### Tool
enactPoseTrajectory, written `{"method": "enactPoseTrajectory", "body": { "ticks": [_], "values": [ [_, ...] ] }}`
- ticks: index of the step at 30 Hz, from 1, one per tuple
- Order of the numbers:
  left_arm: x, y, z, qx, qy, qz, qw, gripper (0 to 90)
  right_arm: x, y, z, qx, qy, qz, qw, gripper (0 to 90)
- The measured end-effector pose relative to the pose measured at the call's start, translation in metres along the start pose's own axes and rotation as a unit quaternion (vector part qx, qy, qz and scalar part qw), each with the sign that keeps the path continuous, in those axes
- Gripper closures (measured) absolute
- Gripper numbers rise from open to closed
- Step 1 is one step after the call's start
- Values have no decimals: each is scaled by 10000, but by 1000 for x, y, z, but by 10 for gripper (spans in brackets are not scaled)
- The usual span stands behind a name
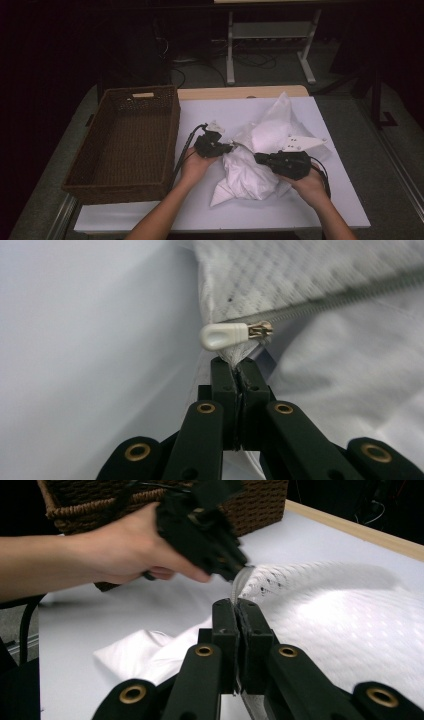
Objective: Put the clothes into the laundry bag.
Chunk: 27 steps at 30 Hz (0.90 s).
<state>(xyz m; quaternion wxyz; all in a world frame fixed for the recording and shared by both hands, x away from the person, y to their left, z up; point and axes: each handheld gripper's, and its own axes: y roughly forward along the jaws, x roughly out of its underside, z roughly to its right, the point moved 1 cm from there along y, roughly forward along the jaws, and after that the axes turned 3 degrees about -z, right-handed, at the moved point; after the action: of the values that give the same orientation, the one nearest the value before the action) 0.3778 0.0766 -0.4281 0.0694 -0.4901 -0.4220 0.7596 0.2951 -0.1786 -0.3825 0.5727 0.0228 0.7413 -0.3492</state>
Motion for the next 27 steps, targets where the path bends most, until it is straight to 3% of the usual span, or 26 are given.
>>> {"method": "enactPoseTrajectory", "body": {
  "ticks": [3, 6, 9, 13, 14, 15, 17, 19, 23, 25, 27],
  "values": [
    [13, -11, 10, -56, 111, -18, 9999, 886, 3, 0, -2, 22, 18, -50, 10000, 863],
    [21, -17, 15, -104, 220, 51, 9997, 883, 4, -2, -6, 88, 18, -107, 9999, 737],
    [24, -16, 15, -88, 177, 166, 9997, 881, -2, -5, -18, 55, -53, -59, 10000, 647],
    [23, -16, 12, -100, 171, 202, 9996, 875, -12, 1, -38, -9, -289, -57, 9996, 622],
    [23, -16, 11, -106, 156, 203, 9996, 875, -14, 3, -43, 140, -399, -48, 9991, 623],
    [23, -16, 11, -105, 154, 205, 9996, 875, -16, 5, -47, 237, -512, -20, 9984, 634],
    [23, -15, 11, -96, 152, 206, 9996, 875, -21, 7, -53, 24, -518, -28, 9987, 639],
    [23, -15, 10, -80, 157, 208, 9996, 876, -21, 18, -56, -31, -518, -241, 9984, 649],
    [23, -16, 9, -41, 116, 179, 9998, 878, -9, 49, -47, 311, -518, -739, 9954, 717],
    [23, -16, 10, -34, 117, 170, 9998, 880, -3, 57, -42, 540, -551, -899, 9930, 836],
    [23, -16, 10, -29, 110, 159, 9998, 881, 2, 61, -36, 774, -498, -1030, 9904, 897]
  ]
}}
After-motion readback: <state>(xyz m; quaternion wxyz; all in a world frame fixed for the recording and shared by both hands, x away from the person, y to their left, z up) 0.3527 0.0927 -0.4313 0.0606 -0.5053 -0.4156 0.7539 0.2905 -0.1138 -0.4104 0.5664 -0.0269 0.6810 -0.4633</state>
